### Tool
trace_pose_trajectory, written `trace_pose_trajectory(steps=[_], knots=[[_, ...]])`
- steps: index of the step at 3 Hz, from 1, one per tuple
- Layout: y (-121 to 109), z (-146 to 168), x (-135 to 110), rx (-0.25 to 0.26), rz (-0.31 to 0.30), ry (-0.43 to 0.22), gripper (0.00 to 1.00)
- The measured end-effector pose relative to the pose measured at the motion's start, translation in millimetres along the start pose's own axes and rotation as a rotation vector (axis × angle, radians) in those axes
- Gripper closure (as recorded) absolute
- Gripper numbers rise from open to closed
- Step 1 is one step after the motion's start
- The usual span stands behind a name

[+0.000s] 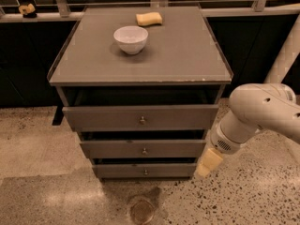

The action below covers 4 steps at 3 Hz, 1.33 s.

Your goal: Open bottom drawer

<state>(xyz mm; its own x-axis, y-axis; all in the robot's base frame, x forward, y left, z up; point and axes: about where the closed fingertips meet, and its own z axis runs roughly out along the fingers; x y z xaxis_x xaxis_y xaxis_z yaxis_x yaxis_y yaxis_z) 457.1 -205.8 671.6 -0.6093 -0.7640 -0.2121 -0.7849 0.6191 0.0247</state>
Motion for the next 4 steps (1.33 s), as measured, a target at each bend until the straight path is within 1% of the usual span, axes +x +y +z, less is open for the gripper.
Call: trace_pose_trajectory(steps=[1,2,3,4], knots=[[2,24,3,-0.051,0.015,0.009,0.0],[2,24,3,-0.051,0.015,0.009,0.0],[14,37,16,-0.018,0.011,0.021,0.0],[37,84,56,0.013,0.042,0.049,0.0]])
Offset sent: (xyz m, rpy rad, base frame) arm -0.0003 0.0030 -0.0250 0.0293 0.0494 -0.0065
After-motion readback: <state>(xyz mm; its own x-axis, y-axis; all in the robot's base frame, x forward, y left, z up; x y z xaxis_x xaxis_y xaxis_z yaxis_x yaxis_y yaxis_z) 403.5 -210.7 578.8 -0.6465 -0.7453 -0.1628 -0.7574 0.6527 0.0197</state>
